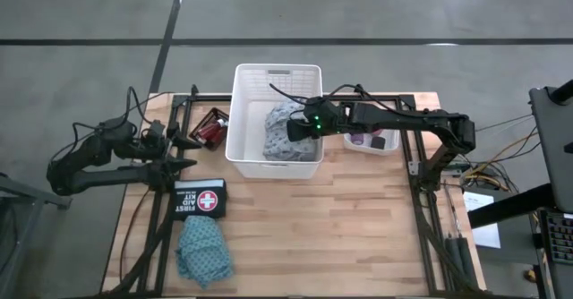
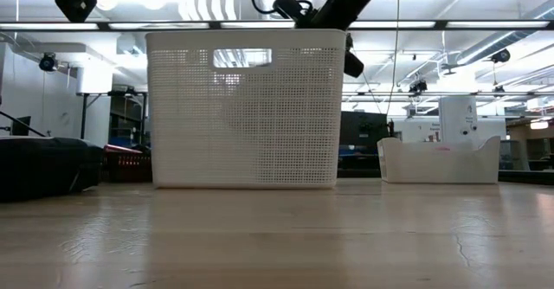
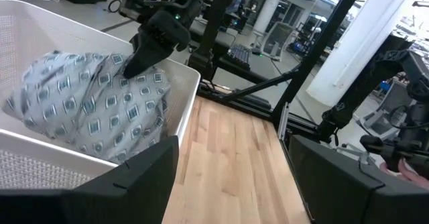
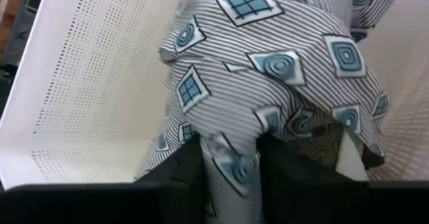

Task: Pick & Place Medicine items
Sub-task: Put the gray patient gown into the white organizer, then put the blue patient gown into the white organizer

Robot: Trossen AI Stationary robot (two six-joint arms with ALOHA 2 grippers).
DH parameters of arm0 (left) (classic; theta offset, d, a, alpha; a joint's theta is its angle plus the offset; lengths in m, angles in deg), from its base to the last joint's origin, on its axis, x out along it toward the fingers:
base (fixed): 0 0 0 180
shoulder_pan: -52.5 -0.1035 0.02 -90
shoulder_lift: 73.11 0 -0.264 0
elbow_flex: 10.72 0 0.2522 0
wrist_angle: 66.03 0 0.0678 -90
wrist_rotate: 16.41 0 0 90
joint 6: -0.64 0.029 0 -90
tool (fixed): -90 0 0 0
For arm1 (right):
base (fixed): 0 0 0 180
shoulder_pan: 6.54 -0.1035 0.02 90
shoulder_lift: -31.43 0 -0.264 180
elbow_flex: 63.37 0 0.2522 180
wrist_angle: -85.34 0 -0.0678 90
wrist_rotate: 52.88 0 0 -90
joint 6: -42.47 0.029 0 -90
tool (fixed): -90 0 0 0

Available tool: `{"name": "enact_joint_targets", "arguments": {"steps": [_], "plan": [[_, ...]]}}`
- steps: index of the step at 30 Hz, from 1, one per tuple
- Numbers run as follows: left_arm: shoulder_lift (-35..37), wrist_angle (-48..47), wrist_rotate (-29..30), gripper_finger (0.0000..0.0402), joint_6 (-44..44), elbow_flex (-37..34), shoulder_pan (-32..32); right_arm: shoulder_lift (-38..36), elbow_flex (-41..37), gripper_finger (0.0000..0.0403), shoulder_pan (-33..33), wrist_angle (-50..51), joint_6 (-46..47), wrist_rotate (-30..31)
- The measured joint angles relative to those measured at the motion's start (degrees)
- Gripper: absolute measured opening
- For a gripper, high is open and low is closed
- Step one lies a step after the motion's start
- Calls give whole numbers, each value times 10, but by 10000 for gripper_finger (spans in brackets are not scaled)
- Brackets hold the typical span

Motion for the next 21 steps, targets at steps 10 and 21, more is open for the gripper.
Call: {"name": "enact_joint_targets", "arguments": {"steps": [10,21], "plan": [[0,0,0,289,0,0,0,-1,1,157,0,-2,0,0],[0,0,0,289,0,0,0,0,14,155,0,1,-20,-1]]}}
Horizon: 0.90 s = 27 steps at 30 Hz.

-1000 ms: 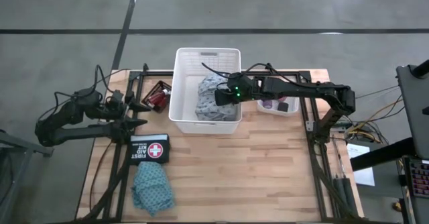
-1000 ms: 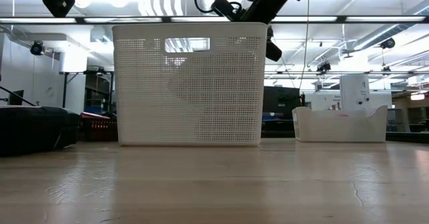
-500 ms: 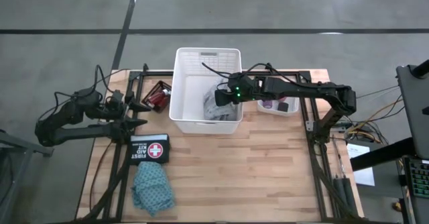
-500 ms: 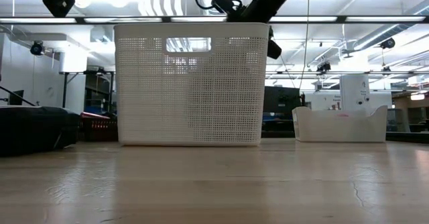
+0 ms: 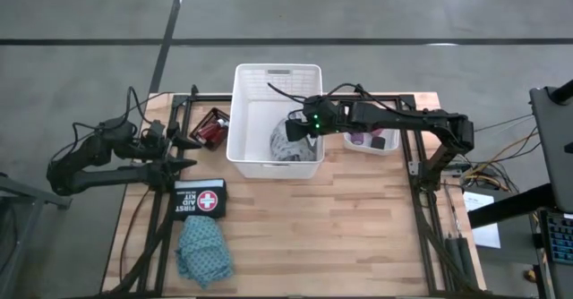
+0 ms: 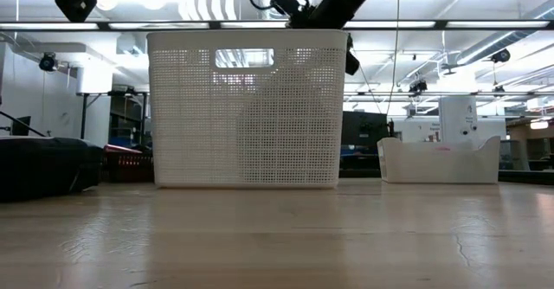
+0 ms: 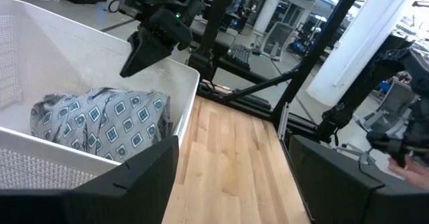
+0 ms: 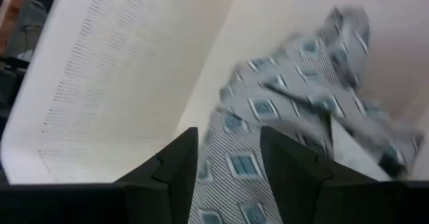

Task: Pick & Place Medicine items
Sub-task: Put the blue patient gown into the white organizer

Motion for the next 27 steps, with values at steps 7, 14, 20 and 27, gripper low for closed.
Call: {"name": "enact_joint_targets", "arguments": {"steps": [7,14,20,27], "plan": [[0,0,0,289,0,0,0,-5,74,160,-18,-19,-110,24],[0,0,0,289,0,0,0,-4,126,147,-91,-26,-252,96],[0,0,0,289,0,0,0,-4,95,142,-193,-78,-320,211],[0,0,0,289,0,0,0,-3,-6,141,-292,-257,-405,234]]}}
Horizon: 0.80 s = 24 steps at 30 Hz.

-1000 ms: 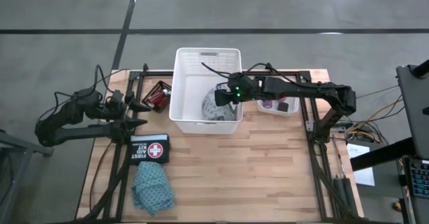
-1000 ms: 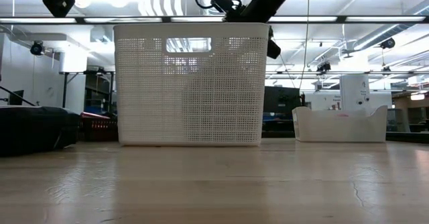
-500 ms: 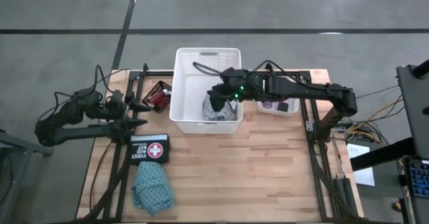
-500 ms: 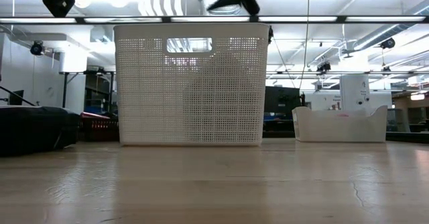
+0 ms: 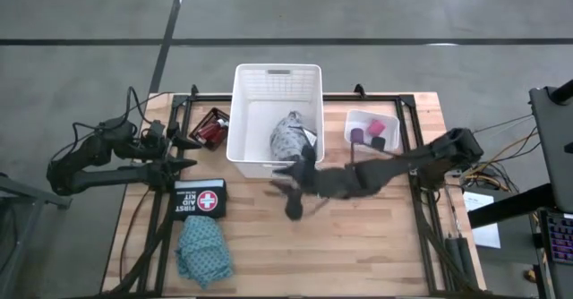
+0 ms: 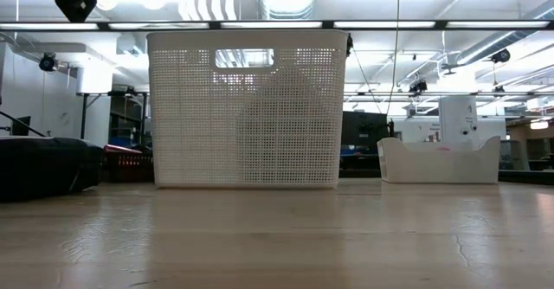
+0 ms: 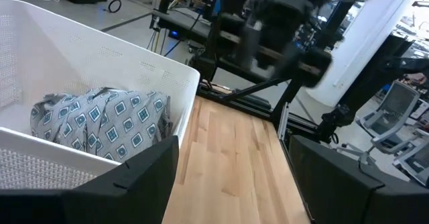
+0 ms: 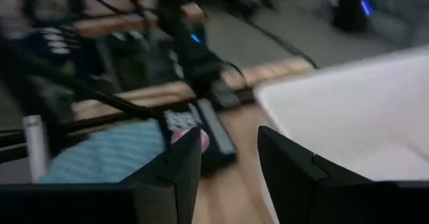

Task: Pick & Place Medicine items
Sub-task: Put the blue patient gown into the white organizer

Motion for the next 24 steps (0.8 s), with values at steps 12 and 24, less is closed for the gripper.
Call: {"name": "enact_joint_targets", "arguments": {"steps": [12,24], "plan": [[0,0,0,289,0,0,0,-3,-226,141,-60,-374,-162,-74],[0,0,0,289,0,0,0,-132,-441,141,-59,-464,-144,-49]]}}
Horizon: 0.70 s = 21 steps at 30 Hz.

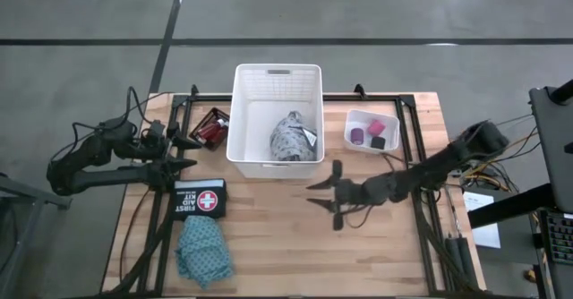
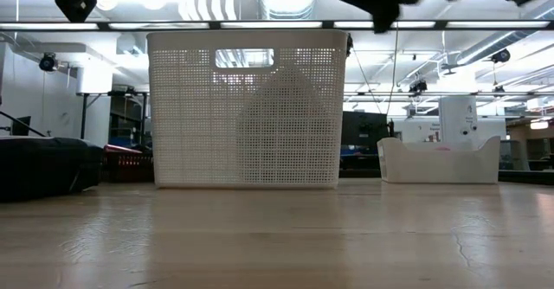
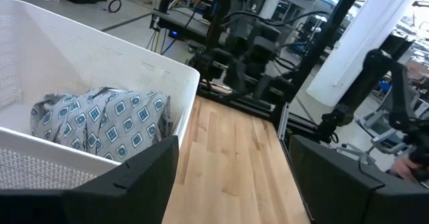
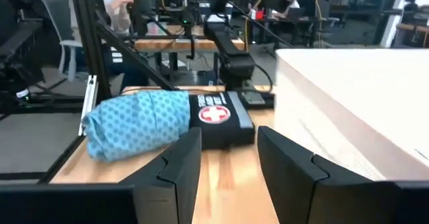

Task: Pick & Place Medicine items
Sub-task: Put the blue patient gown into the white organizer

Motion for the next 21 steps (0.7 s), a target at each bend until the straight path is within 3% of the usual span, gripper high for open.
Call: {"name": "enact_joint_targets", "arguments": {"steps": [12,21], "plan": [[0,0,0,289,0,0,0,-271,-246,141,0,18,-29,2],[0,0,0,289,0,0,0,-419,-356,141,1,14,-3,4]]}}
